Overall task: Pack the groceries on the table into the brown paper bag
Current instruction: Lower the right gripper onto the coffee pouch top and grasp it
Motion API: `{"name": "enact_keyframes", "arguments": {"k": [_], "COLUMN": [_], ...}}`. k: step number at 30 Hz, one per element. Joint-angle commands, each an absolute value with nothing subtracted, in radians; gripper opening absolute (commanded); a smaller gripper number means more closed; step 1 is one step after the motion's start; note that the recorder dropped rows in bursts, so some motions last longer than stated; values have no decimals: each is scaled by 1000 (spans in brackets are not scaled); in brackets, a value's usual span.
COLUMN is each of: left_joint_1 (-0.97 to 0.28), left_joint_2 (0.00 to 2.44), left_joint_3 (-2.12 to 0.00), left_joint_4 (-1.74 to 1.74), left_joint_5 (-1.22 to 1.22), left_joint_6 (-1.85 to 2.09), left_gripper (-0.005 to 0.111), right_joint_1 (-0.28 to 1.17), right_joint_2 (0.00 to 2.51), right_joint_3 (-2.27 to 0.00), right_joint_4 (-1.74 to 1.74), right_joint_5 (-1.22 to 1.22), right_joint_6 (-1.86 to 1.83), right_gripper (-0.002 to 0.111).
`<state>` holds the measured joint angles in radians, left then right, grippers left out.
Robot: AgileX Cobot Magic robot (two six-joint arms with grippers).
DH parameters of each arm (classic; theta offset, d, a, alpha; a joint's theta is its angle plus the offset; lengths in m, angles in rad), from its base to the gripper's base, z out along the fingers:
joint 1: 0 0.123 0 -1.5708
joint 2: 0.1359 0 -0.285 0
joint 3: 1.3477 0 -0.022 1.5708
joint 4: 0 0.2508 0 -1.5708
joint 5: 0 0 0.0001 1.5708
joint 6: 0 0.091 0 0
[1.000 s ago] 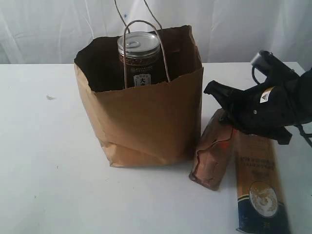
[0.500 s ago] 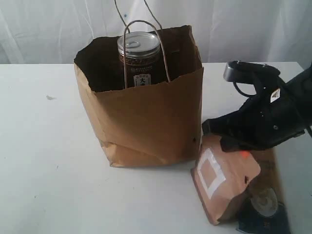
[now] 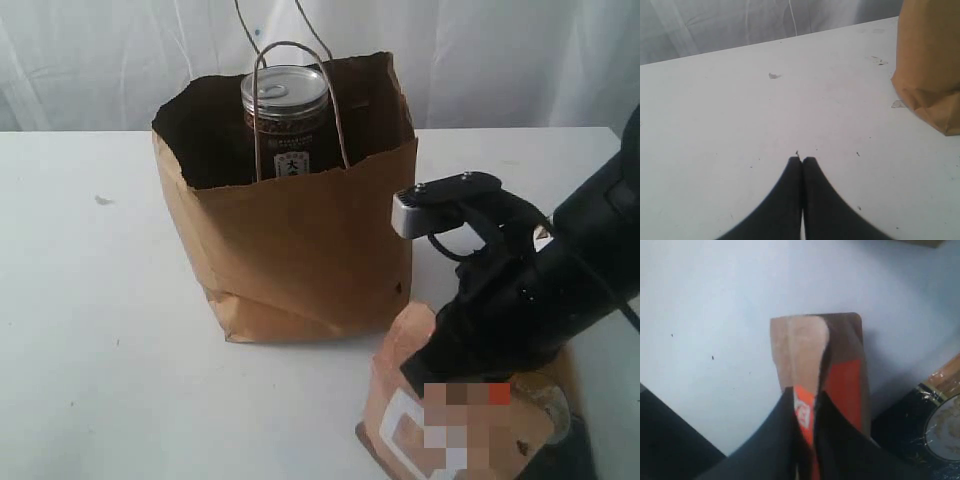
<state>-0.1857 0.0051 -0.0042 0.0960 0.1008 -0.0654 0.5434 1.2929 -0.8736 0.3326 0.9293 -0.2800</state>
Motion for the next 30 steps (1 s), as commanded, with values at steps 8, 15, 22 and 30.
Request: {"name": "enact_keyframes", "arguments": {"k": [8, 15, 22, 30], "left_joint_1": [-183, -183, -183, -183], "left_joint_2": [0, 0, 0, 0], "left_joint_3": [0, 0, 0, 0], "left_joint_4": [95, 95, 95, 95], "left_joint_5": [98, 98, 98, 98], "left_joint_6": [-67, -67, -67, -67], "left_gripper": [0, 0, 0, 0], "right_joint_1": [552, 571, 617, 650], "right_joint_2": [1284, 1305, 1381, 1500], "right_joint_3": [-878, -858, -816, -814], "right_joint_4": [317, 312, 312, 292], "right_joint_5": [963, 968, 865, 841], "right_joint_6": [-324, -336, -336, -336], "right_gripper": [78, 78, 76, 68]}}
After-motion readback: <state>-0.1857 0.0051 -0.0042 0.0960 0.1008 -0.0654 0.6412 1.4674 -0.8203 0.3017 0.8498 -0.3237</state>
